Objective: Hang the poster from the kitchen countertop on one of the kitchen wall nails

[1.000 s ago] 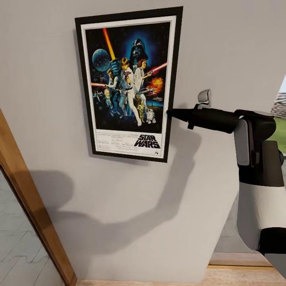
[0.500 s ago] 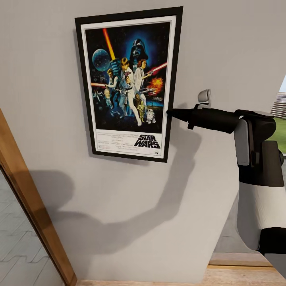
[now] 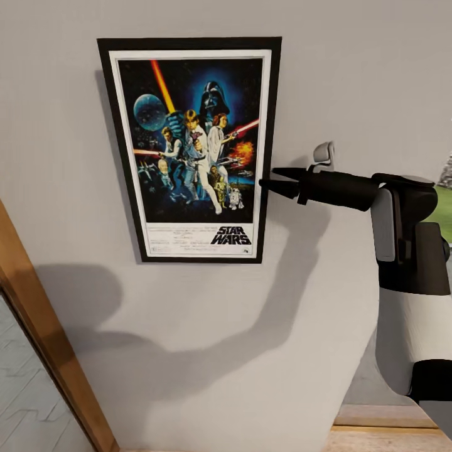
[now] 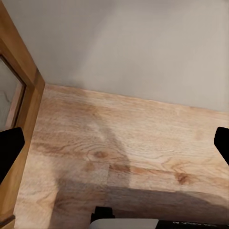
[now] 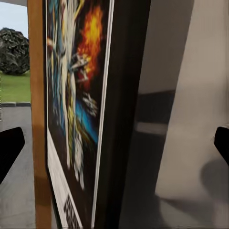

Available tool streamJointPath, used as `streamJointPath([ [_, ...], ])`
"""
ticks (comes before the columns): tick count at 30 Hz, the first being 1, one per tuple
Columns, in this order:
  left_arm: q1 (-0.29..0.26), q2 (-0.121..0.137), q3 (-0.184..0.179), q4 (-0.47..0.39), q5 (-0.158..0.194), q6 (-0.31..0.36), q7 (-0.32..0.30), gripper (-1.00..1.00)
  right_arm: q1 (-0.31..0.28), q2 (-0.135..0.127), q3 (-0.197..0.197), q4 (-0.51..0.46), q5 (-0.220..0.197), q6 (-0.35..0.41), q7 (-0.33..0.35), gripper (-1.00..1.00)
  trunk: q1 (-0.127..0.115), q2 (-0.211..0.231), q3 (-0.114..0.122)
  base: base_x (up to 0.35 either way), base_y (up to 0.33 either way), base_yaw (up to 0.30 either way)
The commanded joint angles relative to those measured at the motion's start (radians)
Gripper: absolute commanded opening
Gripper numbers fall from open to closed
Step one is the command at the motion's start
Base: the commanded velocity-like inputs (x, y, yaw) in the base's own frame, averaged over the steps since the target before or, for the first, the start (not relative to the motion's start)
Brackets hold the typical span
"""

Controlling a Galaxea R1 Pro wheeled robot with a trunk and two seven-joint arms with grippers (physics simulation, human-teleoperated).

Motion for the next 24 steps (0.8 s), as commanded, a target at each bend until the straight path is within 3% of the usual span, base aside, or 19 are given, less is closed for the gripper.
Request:
streamJointPath([
  [1,0.0,0.0,0.002,0.0,0.009,0.001,-0.008,1.0,-0.001,0.0,0.0,0.0,-0.002,0.013,0.002,1.0,0.0,-0.001,-0.001,0.011,0.0,0.0],
  [9,0.0,0.0,0.002,0.0,0.009,0.001,-0.008,1.0,-0.001,-0.001,-0.001,0.0,-0.001,0.049,0.002,1.0,0.0,-0.001,-0.001,-0.011,-0.009,0.0],
  [24,0.0,0.0,0.002,-0.002,0.009,0.001,-0.008,1.0,0.0,-0.001,-0.001,0.0,-0.002,0.053,0.003,1.0,0.0,-0.001,-0.001,-0.164,-0.033,0.0],
])
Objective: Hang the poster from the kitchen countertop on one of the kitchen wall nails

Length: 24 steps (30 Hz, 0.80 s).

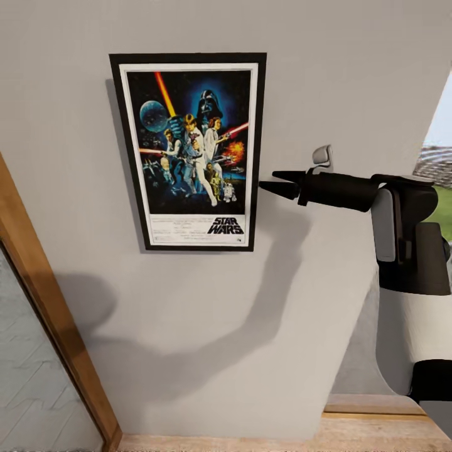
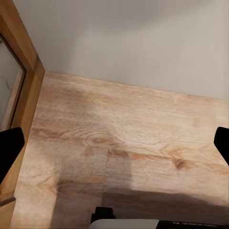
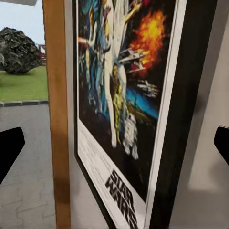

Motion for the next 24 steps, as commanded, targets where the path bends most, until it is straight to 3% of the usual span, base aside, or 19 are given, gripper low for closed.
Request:
streamJointPath([
  [1,0.0,0.0,0.003,-0.001,0.009,0.002,-0.008,1.0,0.001,0.0,0.0,0.0,-0.001,0.004,0.003,1.0,0.0,-0.001,-0.001,-0.031,0.0,0.0],
  [6,0.0,0.0,0.003,0.002,0.009,0.002,-0.008,1.0,0.036,-0.001,0.0,0.0,-0.001,0.002,0.023,1.0,0.0,-0.001,0.001,-0.202,0.0,0.0],
  [7,0.0,0.0,0.003,0.002,0.009,0.002,-0.008,1.0,0.163,-0.001,-0.05,0.0,0.001,-0.005,0.079,1.0,0.0,-0.001,0.003,-0.108,0.0,0.0],
  [8,0.0,0.0,0.003,0.002,0.009,0.002,-0.008,1.0,0.225,-0.003,-0.076,0.0,0.001,-0.025,0.089,1.0,0.0,-0.001,0.004,-0.069,0.0,0.0],
  [9,0.0,0.0,0.003,0.003,0.009,0.002,-0.008,1.0,0.502,-0.004,-0.125,0.003,0.002,-0.158,0.102,1.0,0.0,-0.001,0.006,-0.015,0.0,0.0],
  [11,0.0,-0.001,0.003,0.003,0.009,0.002,-0.008,1.0,0.659,-0.004,-0.133,0.009,0.004,-0.248,0.103,1.0,0.0,-0.001,0.009,-0.008,0.0,0.0],
  [13,0.0,0.0,0.003,0.003,0.009,0.002,-0.009,1.0,0.73,-0.004,-0.135,0.019,0.005,-0.293,0.104,1.0,0.0,-0.001,0.012,-0.004,0.0,0.0],
  [14,0.0,-0.001,0.002,0.003,0.009,0.002,-0.009,1.0,0.793,-0.004,-0.136,0.043,0.006,-0.337,0.103,1.0,0.0,-0.001,0.014,-0.002,0.0,0.0],
  [17,0.0,-0.001,0.002,0.004,0.009,0.002,-0.009,1.0,0.867,-0.005,-0.138,0.11,0.007,-0.415,0.101,1.0,0.0,-0.001,0.019,-0.002,0.0,0.0],
  [18,0.0,-0.001,0.001,0.004,0.009,0.002,-0.009,1.0,0.901,-0.006,-0.14,0.175,0.008,-0.473,0.1,1.0,0.0,-0.001,0.021,0.0,0.0,0.0],
  [21,0.0,-0.001,0.001,0.003,0.009,0.002,-0.009,1.0,0.931,-0.008,-0.146,0.303,0.008,-0.553,0.1,1.0,0.0,-0.001,0.026,0.0,0.0,0.0],
  [22,0.0,-0.001,0.001,0.004,0.009,0.002,-0.008,1.0,0.943,-0.014,-0.15,0.403,0.009,-0.604,0.099,1.0,0.0,-0.001,0.027,0.0,0.0,0.0],
  [23,0.0,-0.001,0.0,0.004,0.009,0.003,-0.007,1.0,0.955,-0.035,-0.154,0.63,0.009,-0.73,0.096,1.0,0.0,-0.001,0.029,0.0,0.0,0.0],
  [24,0.0,-0.002,0.0,0.004,0.009,0.003,-0.007,1.0,0.957,-0.038,-0.155,0.687,0.009,-0.766,0.093,1.0,0.0,-0.001,0.031,0.0,0.0,0.0],
])
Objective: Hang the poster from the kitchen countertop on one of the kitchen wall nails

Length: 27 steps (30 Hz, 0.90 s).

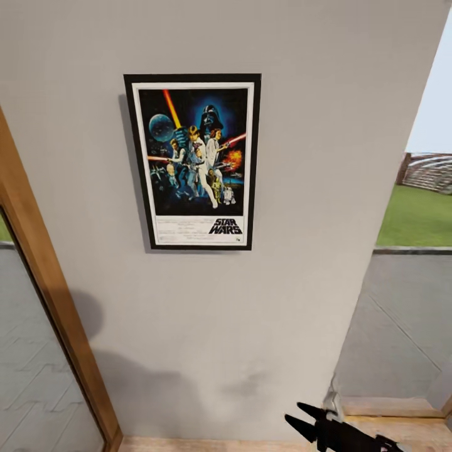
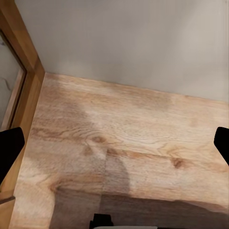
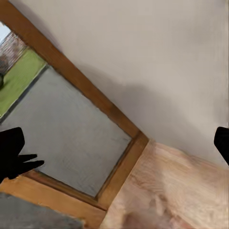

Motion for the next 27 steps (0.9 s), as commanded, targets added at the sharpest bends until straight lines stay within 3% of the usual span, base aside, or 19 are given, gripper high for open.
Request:
streamJointPath([
  [1,0.0,-0.001,0.002,0.0,0.009,0.001,-0.008,1.0,0.001,-0.003,-0.001,0.041,-0.007,-0.028,0.0,1.0,0.0,-0.001,0.002,0.0,0.0,0.0],
  [2,0.0,-0.001,0.002,0.0,0.009,0.002,-0.008,1.0,0.003,-0.007,-0.001,0.143,-0.007,-0.098,-0.009,1.0,0.0,-0.001,0.004,0.0,0.0,0.0],
  [6,0.0,-0.001,0.001,0.001,0.009,0.002,-0.008,1.0,0.005,-0.011,0.001,0.364,-0.005,-0.217,-0.07,1.0,0.0,-0.001,0.01,0.0,0.0,0.0],
  [9,0.0,-0.001,0.0,0.001,0.009,0.001,-0.008,1.0,0.006,-0.012,0.003,0.472,-0.005,-0.265,-0.138,1.0,0.0,-0.001,0.015,0.0,0.0,0.0],
  [13,0.0,-0.001,-0.001,0.001,0.009,0.002,-0.007,1.0,0.006,-0.011,0.006,0.608,-0.005,-0.339,-0.28,1.0,0.0,-0.001,0.022,0.0,0.0,0.0],
  [14,0.0,-0.001,-0.001,0.001,0.009,0.002,-0.007,1.0,0.006,-0.01,0.007,0.649,-0.005,-0.357,-0.345,1.0,0.0,-0.001,0.024,0.0,0.0,0.0],
  [21,0.0,-0.002,-0.002,0.001,0.007,0.002,-0.007,1.0,0.006,0.005,0.008,0.757,-0.005,-0.384,-0.608,1.0,0.0,-0.001,0.035,0.0,0.0,0.0],
  [27,0.0,-0.002,-0.002,0.001,0.007,0.002,-0.007,1.0,0.006,0.016,0.007,0.789,-0.006,-0.387,-0.731,1.0,0.0,-0.001,0.045,0.0,0.0,0.0],
])
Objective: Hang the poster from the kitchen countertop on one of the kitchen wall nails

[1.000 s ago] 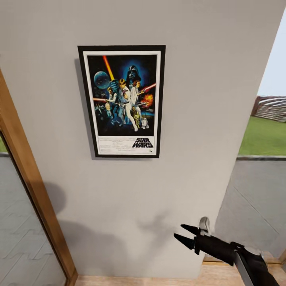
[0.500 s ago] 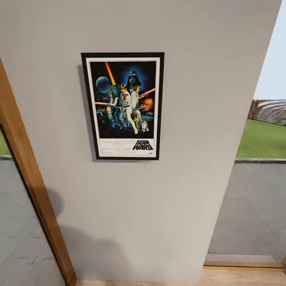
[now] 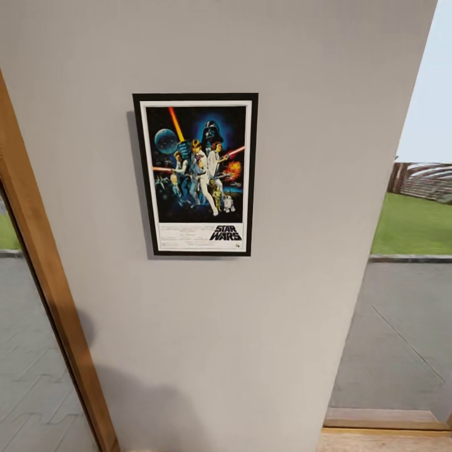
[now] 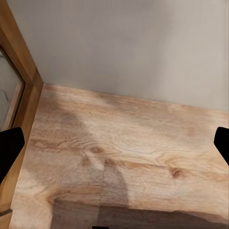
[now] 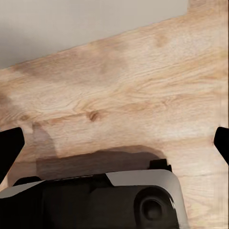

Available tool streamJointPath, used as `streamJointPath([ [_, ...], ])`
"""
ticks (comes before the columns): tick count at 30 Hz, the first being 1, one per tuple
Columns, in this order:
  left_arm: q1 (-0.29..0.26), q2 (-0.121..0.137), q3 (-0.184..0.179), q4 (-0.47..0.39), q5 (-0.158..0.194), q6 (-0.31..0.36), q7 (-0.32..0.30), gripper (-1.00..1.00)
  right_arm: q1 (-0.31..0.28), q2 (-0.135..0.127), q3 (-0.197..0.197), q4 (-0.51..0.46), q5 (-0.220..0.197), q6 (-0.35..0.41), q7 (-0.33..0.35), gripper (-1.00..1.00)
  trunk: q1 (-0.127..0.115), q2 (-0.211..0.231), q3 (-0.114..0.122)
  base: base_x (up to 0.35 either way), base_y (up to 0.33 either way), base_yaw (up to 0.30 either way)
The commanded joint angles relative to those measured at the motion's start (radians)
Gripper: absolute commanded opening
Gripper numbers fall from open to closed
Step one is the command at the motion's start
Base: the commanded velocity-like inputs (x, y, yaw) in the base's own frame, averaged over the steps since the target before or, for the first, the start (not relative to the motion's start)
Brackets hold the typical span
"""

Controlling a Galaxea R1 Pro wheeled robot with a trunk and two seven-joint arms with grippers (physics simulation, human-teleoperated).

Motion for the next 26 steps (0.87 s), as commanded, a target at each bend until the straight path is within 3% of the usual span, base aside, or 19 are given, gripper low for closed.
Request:
streamJointPath([
  [1,0.0,0.0,0.003,0.0,0.009,0.001,-0.008,1.0,0.0,0.005,-0.008,0.006,-0.003,-0.001,-0.027,1.0,0.0,0.0,0.002,0.0,0.0,0.0],
  [8,0.0,0.0,0.003,0.0,0.009,0.001,-0.008,1.0,-0.001,0.015,-0.008,0.012,-0.003,-0.001,-0.107,1.0,0.0,0.0,0.013,0.0,0.0,0.0],
  [26,0.0,0.0,0.003,0.0,0.009,-0.002,-0.008,1.0,-0.001,0.029,-0.011,0.015,-0.005,0.003,-0.12,1.0,0.0,0.0,0.018,0.0,0.0,0.0],
])
